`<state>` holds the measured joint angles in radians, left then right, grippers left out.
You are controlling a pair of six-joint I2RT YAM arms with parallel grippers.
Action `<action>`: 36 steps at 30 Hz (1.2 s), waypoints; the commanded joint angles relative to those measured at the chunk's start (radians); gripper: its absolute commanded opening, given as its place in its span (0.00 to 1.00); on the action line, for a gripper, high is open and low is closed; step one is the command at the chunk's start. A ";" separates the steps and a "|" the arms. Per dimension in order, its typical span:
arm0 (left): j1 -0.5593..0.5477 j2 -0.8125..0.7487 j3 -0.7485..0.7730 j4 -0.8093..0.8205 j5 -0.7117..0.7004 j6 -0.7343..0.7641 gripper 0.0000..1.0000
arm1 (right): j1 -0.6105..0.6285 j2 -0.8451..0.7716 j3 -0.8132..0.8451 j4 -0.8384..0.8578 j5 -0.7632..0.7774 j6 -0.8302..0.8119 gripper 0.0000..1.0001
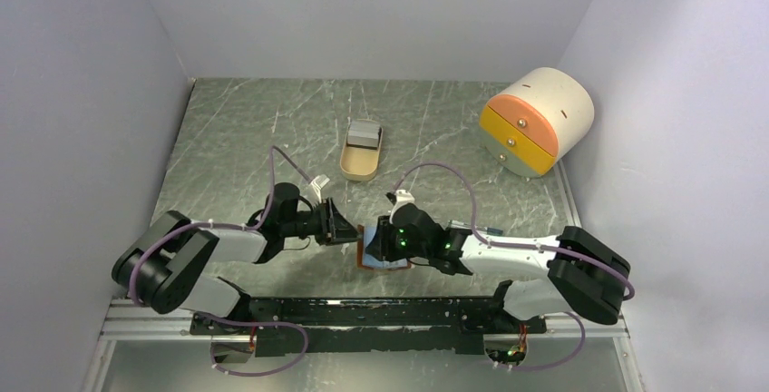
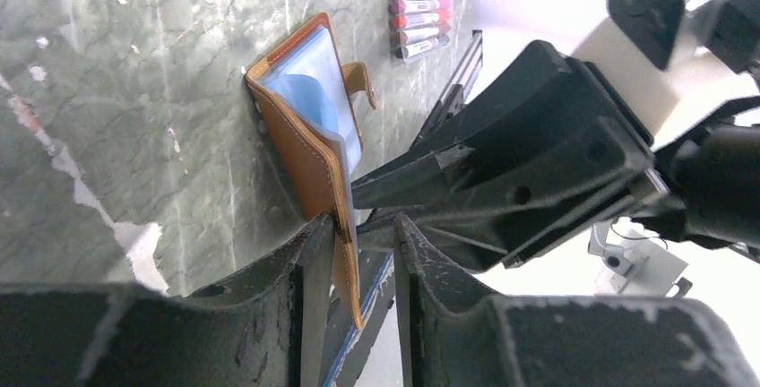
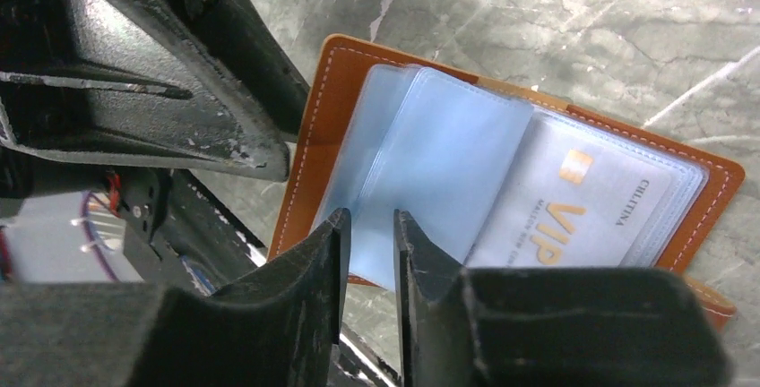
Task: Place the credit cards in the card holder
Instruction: Turn over the card slot in the card holder.
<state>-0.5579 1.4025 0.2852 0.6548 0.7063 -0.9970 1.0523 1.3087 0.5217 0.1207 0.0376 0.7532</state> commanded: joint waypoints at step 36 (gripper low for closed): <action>-0.012 0.000 0.002 -0.162 -0.102 0.169 0.09 | -0.282 0.236 0.556 -0.102 0.121 -0.858 0.64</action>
<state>-0.5655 1.4231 0.2890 0.5182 0.6136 -0.8722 0.7807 1.4433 0.9874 -0.0238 0.1322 0.1890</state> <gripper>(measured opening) 0.098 0.634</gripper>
